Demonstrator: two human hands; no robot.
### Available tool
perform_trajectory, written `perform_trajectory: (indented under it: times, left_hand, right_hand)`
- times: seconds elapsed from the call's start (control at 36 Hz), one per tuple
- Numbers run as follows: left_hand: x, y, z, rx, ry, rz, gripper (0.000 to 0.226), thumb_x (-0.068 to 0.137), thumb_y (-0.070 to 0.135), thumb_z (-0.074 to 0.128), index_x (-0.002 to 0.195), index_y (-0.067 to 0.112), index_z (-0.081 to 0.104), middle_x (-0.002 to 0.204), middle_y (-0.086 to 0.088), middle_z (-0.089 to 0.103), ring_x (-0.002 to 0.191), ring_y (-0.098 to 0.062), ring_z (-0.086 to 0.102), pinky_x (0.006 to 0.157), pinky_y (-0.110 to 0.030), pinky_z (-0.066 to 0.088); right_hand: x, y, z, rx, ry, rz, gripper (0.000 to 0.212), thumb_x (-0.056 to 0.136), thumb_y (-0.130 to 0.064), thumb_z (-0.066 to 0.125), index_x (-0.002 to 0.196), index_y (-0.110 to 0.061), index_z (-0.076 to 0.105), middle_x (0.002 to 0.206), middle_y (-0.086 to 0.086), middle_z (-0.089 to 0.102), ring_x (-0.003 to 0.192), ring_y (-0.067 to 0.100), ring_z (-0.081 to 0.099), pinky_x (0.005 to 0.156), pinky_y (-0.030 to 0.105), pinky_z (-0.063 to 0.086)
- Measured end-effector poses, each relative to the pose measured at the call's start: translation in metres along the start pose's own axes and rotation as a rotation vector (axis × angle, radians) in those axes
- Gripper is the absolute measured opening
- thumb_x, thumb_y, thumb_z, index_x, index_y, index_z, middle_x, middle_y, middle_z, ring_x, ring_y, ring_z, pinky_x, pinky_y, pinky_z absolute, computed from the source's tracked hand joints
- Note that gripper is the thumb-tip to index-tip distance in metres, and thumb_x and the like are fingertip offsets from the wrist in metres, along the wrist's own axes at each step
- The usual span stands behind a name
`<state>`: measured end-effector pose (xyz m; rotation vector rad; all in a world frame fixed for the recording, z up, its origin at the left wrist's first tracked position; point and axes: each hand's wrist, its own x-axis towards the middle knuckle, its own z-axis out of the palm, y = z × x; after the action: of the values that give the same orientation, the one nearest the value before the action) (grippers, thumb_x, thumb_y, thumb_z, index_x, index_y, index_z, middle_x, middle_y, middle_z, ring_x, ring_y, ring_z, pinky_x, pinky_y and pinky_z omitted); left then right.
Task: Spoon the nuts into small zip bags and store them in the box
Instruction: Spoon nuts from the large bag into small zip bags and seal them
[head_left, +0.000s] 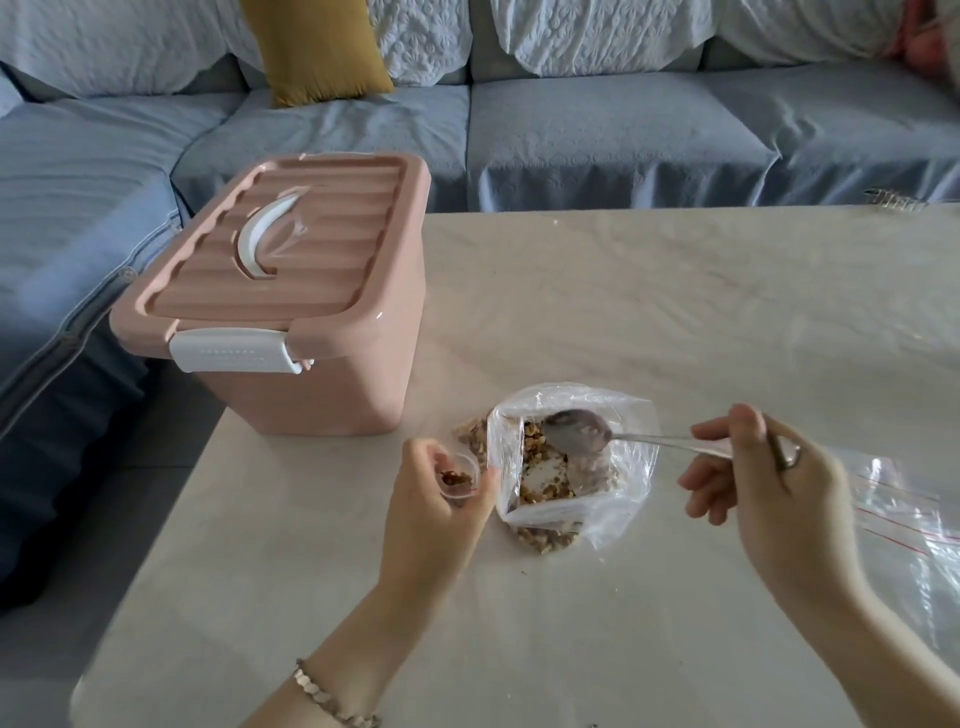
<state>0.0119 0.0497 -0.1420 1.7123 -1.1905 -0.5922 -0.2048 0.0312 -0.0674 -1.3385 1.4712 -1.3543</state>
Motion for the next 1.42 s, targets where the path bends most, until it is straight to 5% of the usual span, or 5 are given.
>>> perform_trajectory:
  times: [0.5, 0.69, 0.86, 1.03, 1.42]
  left_hand:
    - [0.056, -0.043, -0.031, 0.405, 0.065, -0.290, 0.033, 0.074, 0.028, 0.071, 0.090, 0.015, 0.046, 0.095, -0.002, 0.065, 0.099, -0.028, 0.058, 0.078, -0.036, 0.044]
    - [0.039, -0.037, -0.021, 0.516, 0.052, -0.192, 0.072, 0.069, 0.026, 0.077, 0.128, 0.004, 0.042, 0.121, -0.019, 0.051, 0.117, -0.036, 0.043, 0.095, -0.042, 0.033]
    - [0.011, -0.021, -0.026, 0.467, 0.089, 0.222, 0.038, 0.072, 0.030, 0.057, 0.104, 0.009, 0.054, 0.093, -0.011, 0.060, 0.087, -0.036, 0.056, 0.082, -0.036, 0.040]
    - [-0.004, 0.023, -0.010, 0.370, -0.111, 0.283, 0.019, 0.072, -0.001, 0.072, 0.087, 0.008, 0.064, 0.083, 0.000, 0.063, 0.076, -0.018, 0.057, 0.071, -0.019, 0.038]
    - [-0.018, 0.060, 0.037, 0.304, -0.344, 0.329, 0.012, 0.080, 0.011, 0.065, 0.091, 0.017, 0.064, 0.080, 0.008, 0.062, 0.076, -0.010, 0.059, 0.066, -0.023, 0.045]
  right_hand:
    - [-0.010, 0.055, 0.007, -0.045, -0.115, 0.318, 0.026, 0.095, -0.012, 0.046, 0.078, -0.009, 0.065, 0.057, 0.006, 0.064, 0.045, 0.015, 0.059, 0.041, 0.020, 0.045]
    - [-0.005, 0.064, 0.005, -0.059, -0.105, 0.342, 0.019, 0.092, -0.010, 0.052, 0.078, -0.010, 0.065, 0.059, 0.005, 0.065, 0.048, 0.016, 0.059, 0.045, 0.022, 0.046]
    - [-0.003, 0.078, 0.003, -0.088, -0.095, 0.435, 0.008, 0.088, -0.009, 0.059, 0.082, -0.007, 0.063, 0.063, 0.009, 0.066, 0.050, 0.018, 0.061, 0.055, 0.028, 0.054]
    - [0.004, 0.085, -0.025, -0.388, -0.189, 0.382, 0.007, 0.085, -0.022, 0.062, 0.087, -0.015, 0.063, 0.068, -0.003, 0.067, 0.058, 0.013, 0.062, 0.059, 0.027, 0.052]
    - [0.061, 0.118, -0.152, -1.140, -0.346, 0.286, 0.038, 0.085, -0.024, 0.064, 0.121, -0.021, 0.054, 0.119, -0.002, 0.054, 0.121, 0.023, 0.040, 0.092, 0.032, 0.036]
